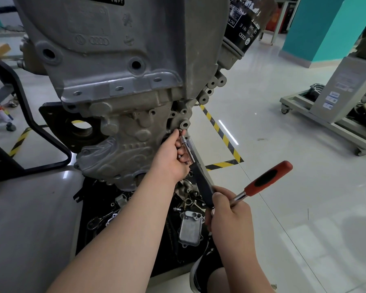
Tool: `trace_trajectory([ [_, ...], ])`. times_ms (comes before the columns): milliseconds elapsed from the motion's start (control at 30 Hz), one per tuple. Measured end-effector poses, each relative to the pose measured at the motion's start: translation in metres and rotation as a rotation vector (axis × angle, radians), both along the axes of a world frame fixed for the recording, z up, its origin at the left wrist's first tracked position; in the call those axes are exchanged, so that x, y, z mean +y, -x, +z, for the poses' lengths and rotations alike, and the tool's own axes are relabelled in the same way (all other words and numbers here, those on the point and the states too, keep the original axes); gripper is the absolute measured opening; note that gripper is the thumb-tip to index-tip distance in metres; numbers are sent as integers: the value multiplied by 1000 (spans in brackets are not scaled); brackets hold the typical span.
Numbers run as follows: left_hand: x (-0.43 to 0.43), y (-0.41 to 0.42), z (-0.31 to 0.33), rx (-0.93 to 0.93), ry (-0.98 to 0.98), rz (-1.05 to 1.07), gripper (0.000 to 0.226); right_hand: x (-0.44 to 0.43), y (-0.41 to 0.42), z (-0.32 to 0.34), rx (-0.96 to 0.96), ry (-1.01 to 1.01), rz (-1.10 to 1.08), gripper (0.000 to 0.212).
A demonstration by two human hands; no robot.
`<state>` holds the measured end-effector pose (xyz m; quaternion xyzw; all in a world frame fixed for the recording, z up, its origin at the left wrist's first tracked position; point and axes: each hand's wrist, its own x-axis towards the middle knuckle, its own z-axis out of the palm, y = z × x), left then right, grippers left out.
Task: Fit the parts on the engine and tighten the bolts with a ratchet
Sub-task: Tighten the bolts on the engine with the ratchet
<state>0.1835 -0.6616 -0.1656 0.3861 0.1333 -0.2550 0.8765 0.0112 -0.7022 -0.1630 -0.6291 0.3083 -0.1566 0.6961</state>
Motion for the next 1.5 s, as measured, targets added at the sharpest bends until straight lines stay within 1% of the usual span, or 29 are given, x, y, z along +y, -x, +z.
trace_trajectory([
  [100, -2, 1, 0, -13, -47, 6, 28, 0, 0, -2, -10, -13, -14, 29],
  [233, -4, 0, 0, -23, -96, 32, 27, 3, 1, -4, -38, 1, -5, 37],
  [367, -6, 0, 0, -30, -113, 40, 24, 5, 0, -5, -26, 10, -2, 36],
  [467, -7, 2, 1, -26, -141, 52, 26, 4, 0, -5, -22, 23, -4, 41],
  [600, -7, 4, 2, 13, -141, 56, 28, 3, 1, -5, -1, 27, 0, 32],
  [700, -8, 5, 1, 36, -144, 72, 28, 1, 0, -5, 15, 38, -5, 30],
  [833, -10, 6, 4, 21, -170, 79, 28, -2, -4, -4, 16, 30, -8, 27],
  [933, -10, 6, 5, 22, -167, 49, 28, -1, -8, -4, -9, 55, 3, 27],
  [1033, -5, 5, 3, 7, -214, 6, 28, 2, -11, -8, -15, 62, 9, 25],
  [1100, 0, 6, 2, -27, -248, -31, 24, 5, -12, -10, -15, 75, 12, 23],
  [1167, 5, 10, 2, -71, -277, -74, 26, 6, -13, -11, -22, 60, 1, 25],
  [1233, 10, 19, 1, -126, -348, -137, 30, 6, -14, -9, -15, -12, -22, 27],
  [1300, 17, 33, 0, -202, -460, -240, 33, 4, -15, -6, 20, -148, -43, 27],
  [1333, 21, 40, -1, -230, -499, -293, 35, 3, -15, -5, 30, -241, -47, 26],
  [1400, 30, 54, -2, -267, -517, -390, 39, 3, -14, -1, 4, -484, -17, 29],
  [1500, 40, 70, -4, -311, -522, -464, 38, 5, -12, 3, -117, -868, 106, 51],
])
